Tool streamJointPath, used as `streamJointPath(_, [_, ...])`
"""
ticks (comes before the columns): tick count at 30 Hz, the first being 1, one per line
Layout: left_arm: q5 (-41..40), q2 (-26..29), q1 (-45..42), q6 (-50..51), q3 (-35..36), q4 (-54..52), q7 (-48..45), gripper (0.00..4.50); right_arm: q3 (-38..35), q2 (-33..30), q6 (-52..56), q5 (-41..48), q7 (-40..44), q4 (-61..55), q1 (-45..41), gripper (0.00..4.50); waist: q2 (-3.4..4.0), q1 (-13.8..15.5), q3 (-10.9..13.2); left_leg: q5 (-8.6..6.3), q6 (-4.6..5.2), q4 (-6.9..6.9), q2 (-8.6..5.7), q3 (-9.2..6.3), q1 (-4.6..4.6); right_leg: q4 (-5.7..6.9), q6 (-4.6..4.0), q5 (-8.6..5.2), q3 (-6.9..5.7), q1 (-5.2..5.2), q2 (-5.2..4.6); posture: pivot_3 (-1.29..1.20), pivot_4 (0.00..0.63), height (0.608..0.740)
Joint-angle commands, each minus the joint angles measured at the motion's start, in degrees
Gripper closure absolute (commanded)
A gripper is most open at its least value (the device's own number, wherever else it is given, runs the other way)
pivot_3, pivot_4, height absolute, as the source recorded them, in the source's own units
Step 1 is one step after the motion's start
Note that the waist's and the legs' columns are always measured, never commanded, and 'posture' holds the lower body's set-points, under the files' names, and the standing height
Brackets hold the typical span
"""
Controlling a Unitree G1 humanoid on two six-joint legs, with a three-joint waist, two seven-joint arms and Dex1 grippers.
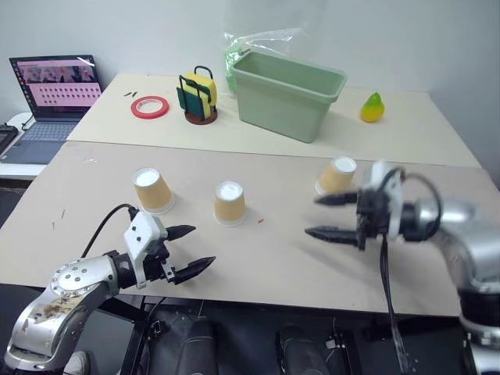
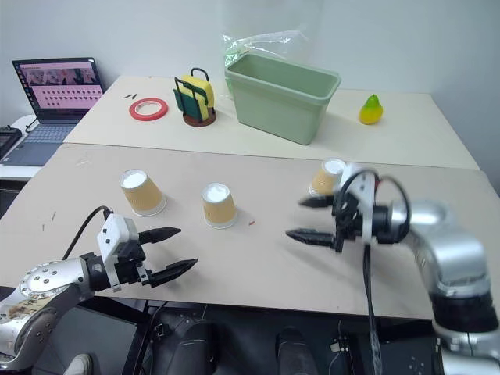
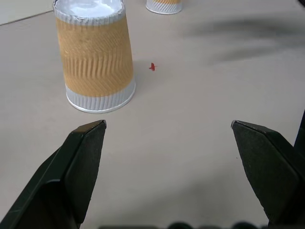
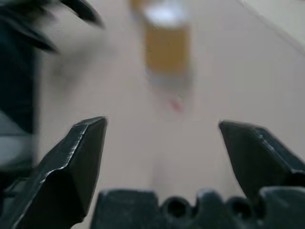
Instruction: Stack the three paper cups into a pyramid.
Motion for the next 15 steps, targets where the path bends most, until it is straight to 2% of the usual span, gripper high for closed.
streamJointPath(1, [0.34, 0.01, -0.81, -1.54, 0.26, 0.12, -0.63, 0.0, -1.09, 7.31, 0.93, -9.53, -20.95, 1.1, -1.16, 0.08, 0.09, -0.38, 0.04, 0.0, 0.0, 0.03, 0.0, 0.05, -0.05, 0.01, 0.04, 0.06, 0.06, 0.04, 0.0, 0.0, 0.15, 0.656])
streamJointPath(3, [0.56, 0.29, -1.5, -1.72, 0.0, 0.63, -1.09, 0.0, -2.99, 12.17, 0.85, -12.77, -29.73, 4.32, -3.79, 0.08, 0.12, -0.39, 0.06, 0.05, 0.03, 0.01, 0.0, 0.08, -0.17, 0.04, -0.03, 0.18, 0.12, -0.05, 0.02, 0.0, 0.15, 0.656])
streamJointPath(6, [0.57, 0.47, -2.94, -1.44, -0.22, 1.41, -1.5, 0.0, -6.82, 16.83, -0.13, -13.11, -36.78, 7.85, -7.57, 0.08, 0.14, -0.18, 0.08, 0.05, 0.03, 0.01, 0.02, 0.07, -0.29, 0.06, -0.04, 0.19, 0.09, -0.14, 0.06, 0.0, 0.15, 0.656])
streamJointPath(9, [0.74, 0.63, -4.06, -1.2, -0.41, 2.07, -1.94, 0.0, -8.51, 18.17, -0.95, -12.12, -38.2, 9.23, -9.8, 0.08, 0.14, 0.27, 0.08, 0.04, 0.04, 0.03, -0.02, 0.05, -0.53, 0.07, 0.36, 0.33, 0.07, -0.24, 0.06, 0.0, 0.15, 0.656])
streamJointPath(15, [1.15, 0.5, -5.35, -0.79, -0.55, 2.8, -2.3, 0.0, -8.93, 18.65, -2.12, -11.23, -39.28, 12.34, -13.85, 0.08, 0.15, 0.09, 0.09, 0.04, 0.05, 0.11, -0.03, 0.02, -0.66, 0.15, 0.35, 0.34, 0.05, -0.37, 0.06, 0.0, 0.15, 0.656])
